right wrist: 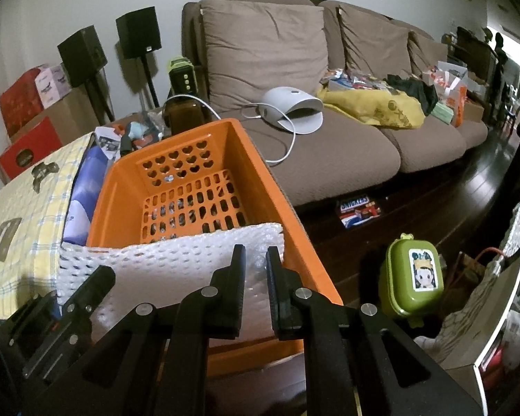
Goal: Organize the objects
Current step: 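Push the foam sleeve deeper into the basket with the left gripper, then hold the white foam sleeve down inside the orange basket with the left gripper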
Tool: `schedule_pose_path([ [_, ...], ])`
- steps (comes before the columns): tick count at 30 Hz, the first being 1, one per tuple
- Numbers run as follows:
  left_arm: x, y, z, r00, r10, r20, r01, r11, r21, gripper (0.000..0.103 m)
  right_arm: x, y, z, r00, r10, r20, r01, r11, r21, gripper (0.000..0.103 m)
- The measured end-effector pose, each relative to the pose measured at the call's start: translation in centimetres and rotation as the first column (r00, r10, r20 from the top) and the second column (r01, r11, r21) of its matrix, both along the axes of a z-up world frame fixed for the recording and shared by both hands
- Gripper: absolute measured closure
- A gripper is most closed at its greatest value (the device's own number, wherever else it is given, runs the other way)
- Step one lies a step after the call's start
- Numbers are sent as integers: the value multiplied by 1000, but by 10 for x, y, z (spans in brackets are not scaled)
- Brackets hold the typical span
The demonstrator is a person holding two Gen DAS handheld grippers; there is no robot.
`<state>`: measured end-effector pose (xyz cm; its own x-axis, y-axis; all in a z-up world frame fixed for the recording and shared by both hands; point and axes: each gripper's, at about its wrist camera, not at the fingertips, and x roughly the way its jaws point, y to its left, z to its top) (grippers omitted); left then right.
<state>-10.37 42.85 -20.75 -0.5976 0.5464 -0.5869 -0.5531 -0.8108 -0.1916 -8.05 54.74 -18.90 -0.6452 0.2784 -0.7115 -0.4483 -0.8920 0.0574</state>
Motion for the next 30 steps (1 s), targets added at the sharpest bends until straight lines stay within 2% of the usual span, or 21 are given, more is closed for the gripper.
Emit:
schedule_pose_path([
  [30, 6, 7, -7, 1000, -6, -3, 6, 998, -55, 94, -4, 2, -12, 998, 5, 70, -4, 1000, -7, 92],
])
